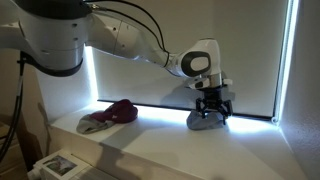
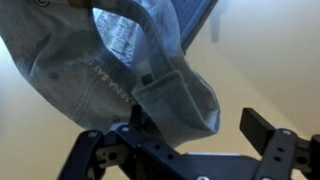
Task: Put the white cap on the rest of the caps
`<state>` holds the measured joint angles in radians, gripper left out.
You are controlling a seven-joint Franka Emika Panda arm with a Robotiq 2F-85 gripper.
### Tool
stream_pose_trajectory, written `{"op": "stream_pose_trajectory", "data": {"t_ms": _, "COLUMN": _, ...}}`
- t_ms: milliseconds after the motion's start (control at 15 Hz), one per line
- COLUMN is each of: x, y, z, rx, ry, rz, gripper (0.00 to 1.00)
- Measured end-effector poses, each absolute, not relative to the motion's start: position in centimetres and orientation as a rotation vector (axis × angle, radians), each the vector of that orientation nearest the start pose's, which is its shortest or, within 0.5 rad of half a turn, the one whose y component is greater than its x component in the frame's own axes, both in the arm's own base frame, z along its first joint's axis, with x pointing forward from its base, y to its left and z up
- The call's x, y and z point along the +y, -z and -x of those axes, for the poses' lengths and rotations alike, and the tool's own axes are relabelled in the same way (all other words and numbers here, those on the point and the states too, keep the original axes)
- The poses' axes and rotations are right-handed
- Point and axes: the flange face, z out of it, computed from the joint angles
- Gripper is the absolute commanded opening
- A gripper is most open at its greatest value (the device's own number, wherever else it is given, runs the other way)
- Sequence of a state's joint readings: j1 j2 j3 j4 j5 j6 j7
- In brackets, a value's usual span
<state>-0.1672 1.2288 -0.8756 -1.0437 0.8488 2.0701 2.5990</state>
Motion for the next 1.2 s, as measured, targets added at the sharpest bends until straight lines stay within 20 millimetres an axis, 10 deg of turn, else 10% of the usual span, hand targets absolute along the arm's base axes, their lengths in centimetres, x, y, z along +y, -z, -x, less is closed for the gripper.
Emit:
{"op": "stream_pose_trajectory", "data": {"t_ms": 667, "x": -46.87, "y": -20.32, "z": -62.86, "rx": 3.009, "ry": 0.176, "rz": -0.600, "gripper": 0.02}}
{"op": "stream_pose_trajectory", "data": {"t_ms": 1200, "x": -47.33, "y": -20.27, "z": -63.06, "rx": 3.040, "ry": 0.137, "rz": -0.460, "gripper": 0.02}}
